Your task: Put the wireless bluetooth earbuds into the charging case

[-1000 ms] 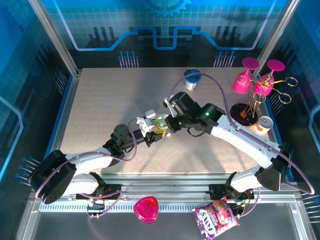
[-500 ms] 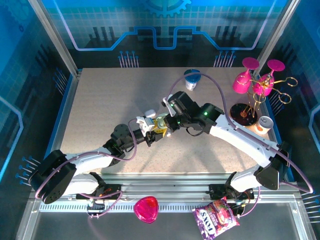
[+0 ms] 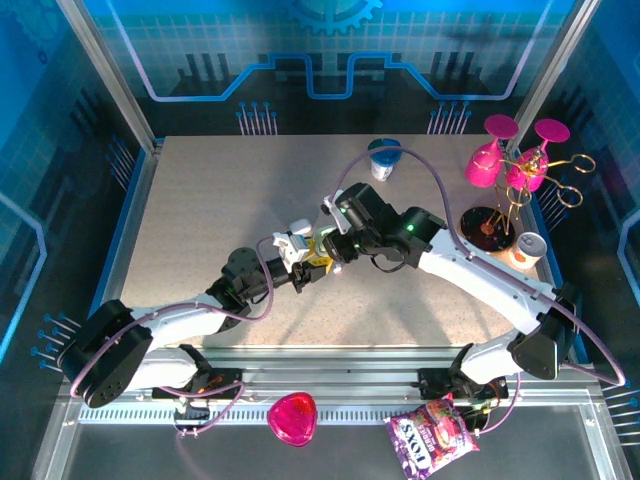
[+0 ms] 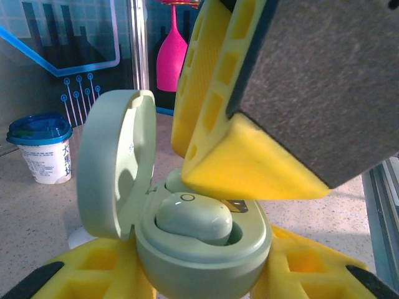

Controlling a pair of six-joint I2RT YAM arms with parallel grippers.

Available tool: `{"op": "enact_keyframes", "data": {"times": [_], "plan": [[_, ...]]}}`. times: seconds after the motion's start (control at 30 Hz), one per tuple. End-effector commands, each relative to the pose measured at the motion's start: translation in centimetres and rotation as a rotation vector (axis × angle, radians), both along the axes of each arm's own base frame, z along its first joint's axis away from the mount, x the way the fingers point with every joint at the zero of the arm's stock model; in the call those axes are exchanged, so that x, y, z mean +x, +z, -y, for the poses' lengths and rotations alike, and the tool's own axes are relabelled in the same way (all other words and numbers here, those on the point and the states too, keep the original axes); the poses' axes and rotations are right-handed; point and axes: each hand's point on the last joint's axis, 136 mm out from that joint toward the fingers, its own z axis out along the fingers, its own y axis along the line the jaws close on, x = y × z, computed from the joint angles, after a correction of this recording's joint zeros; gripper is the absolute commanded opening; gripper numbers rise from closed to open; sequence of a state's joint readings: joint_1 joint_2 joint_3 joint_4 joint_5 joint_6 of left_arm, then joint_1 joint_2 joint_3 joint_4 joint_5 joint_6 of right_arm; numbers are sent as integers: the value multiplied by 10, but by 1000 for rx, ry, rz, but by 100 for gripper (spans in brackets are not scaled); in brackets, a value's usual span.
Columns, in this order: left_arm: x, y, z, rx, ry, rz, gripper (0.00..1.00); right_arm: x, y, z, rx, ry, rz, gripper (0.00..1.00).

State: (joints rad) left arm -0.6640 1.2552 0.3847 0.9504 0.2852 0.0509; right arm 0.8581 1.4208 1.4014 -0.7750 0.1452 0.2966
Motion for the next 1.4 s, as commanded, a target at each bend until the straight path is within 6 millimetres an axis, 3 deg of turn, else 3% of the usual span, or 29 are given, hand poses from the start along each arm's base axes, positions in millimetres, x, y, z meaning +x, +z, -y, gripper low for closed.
{"op": "enact_keyframes", "data": {"times": [0.0,0.1,0.33,0.57,0.7,0.9,1.07,1.37], "plan": [[-1,26,4,-56,-13,53,32,-11,9,-4,71,32,-12,35],[-1,26,3,-55,-10,55,32,-12,18,0,116,26,-5,38],[-4,24,3,-35,-21,83,33,-25,54,11,268,71,85,60],[-24,27,8,3,-126,172,33,-8,74,27,428,-24,46,77],[-30,28,10,2,-161,183,33,8,72,26,441,-47,-9,80],[-34,34,11,-16,-178,185,32,19,55,21,373,-53,-57,79],[-26,42,7,-46,-126,171,32,11,34,22,348,-31,-109,79],[-12,49,4,-72,-53,157,33,-9,22,27,388,-21,-149,78]]}}
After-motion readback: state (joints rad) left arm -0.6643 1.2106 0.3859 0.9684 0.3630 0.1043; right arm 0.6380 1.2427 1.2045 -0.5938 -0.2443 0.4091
